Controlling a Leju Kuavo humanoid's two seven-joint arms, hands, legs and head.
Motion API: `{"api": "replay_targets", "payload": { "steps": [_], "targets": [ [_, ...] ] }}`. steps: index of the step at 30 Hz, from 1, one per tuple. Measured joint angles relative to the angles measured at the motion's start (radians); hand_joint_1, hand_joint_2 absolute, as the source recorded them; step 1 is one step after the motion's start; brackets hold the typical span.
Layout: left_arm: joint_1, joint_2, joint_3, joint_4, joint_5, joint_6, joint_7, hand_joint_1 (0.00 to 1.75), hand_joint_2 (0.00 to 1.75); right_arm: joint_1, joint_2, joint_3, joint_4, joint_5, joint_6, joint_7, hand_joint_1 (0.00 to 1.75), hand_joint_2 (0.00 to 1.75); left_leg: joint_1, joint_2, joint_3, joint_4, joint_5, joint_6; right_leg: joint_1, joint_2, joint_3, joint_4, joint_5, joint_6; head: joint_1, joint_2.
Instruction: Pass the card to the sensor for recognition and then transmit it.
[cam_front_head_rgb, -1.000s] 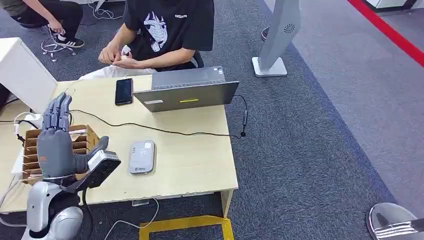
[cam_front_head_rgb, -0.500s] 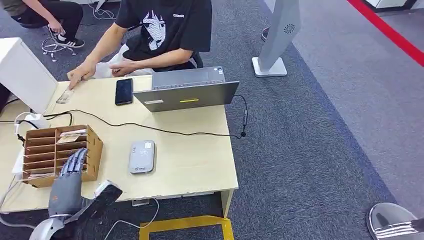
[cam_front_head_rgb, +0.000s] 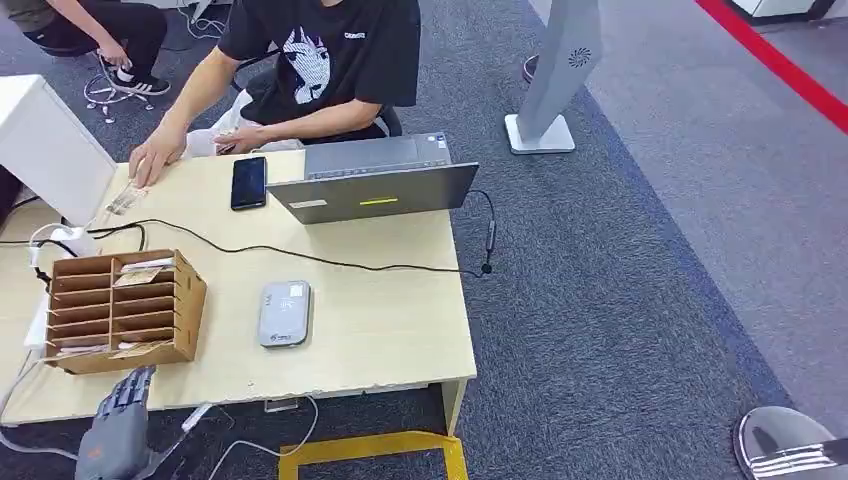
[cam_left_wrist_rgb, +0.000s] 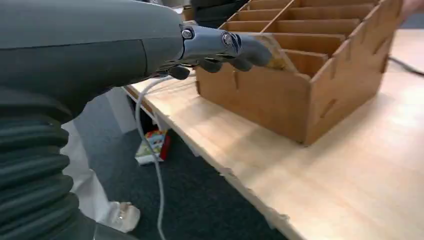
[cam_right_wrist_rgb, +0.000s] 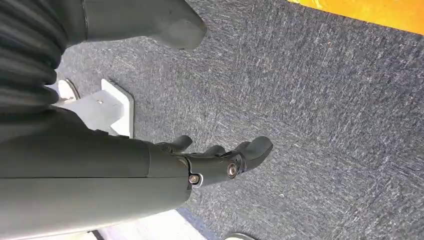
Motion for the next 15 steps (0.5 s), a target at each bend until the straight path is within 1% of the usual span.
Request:
{"api": "replay_targets", "payload": {
  "steps": [6, 15],
  "targets": [
    [0.002, 0.01, 0.029, 0.024, -0.034, 0.042, -0.025, 0.0, 1.75, -0.002, 0.0, 0.0, 0.0, -0.003, 0.0, 0.004, 0.0, 1.75, 0.0, 0.0, 0.0, 0.0, 0.0, 0.0, 0.0, 0.0, 0.0, 0.0, 0.0, 0.0, 0.0, 0.0],
    [0.002, 0.01, 0.047, 0.024, -0.046, 0.052, -0.045, 0.0, 1.75, -0.01, 0.0, 0.0, 0.0, -0.006, 0.001, 0.004, 0.0, 1.75, 0.0, 0.0, 0.0, 0.0, 0.0, 0.0, 0.0, 0.0, 0.0, 0.0, 0.0, 0.0, 0.0, 0.0]
  ]
}}
